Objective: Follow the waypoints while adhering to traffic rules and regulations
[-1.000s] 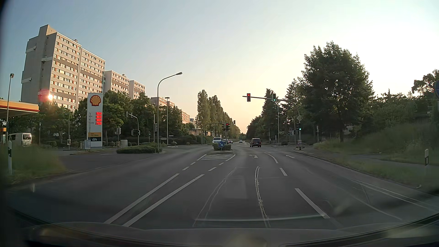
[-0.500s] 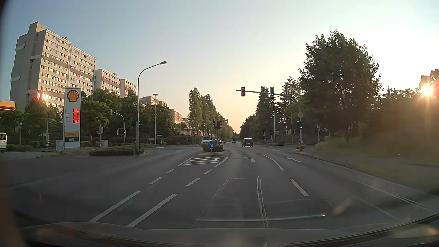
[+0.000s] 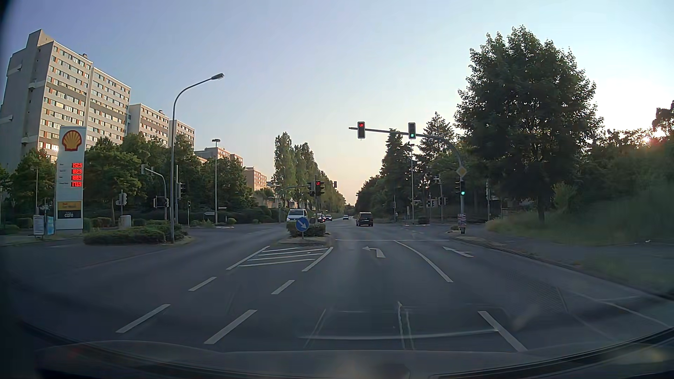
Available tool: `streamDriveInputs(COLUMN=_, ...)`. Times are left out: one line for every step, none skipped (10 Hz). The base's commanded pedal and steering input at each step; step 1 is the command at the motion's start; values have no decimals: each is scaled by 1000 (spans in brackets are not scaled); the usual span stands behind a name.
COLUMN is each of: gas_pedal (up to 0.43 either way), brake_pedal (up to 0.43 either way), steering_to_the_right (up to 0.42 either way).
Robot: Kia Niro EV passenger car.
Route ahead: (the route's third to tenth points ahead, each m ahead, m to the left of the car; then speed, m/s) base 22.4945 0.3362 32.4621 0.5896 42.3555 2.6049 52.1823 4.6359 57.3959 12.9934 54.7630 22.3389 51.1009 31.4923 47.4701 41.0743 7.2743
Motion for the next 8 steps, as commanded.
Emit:
streamDriveInputs(gas_pedal=0, brake_pedal=256, steering_to_the_right=38)
streamDriveInputs(gas_pedal=0, brake_pedal=256, steering_to_the_right=37)
streamDriveInputs(gas_pedal=0, brake_pedal=256, steering_to_the_right=37)
streamDriveInputs(gas_pedal=0, brake_pedal=256, steering_to_the_right=37)
streamDriveInputs(gas_pedal=0, brake_pedal=256, steering_to_the_right=36)
streamDriveInputs(gas_pedal=0, brake_pedal=256, steering_to_the_right=35)
streamDriveInputs(gas_pedal=0, brake_pedal=256, steering_to_the_right=31)
streamDriveInputs(gas_pedal=0, brake_pedal=256, steering_to_the_right=25)
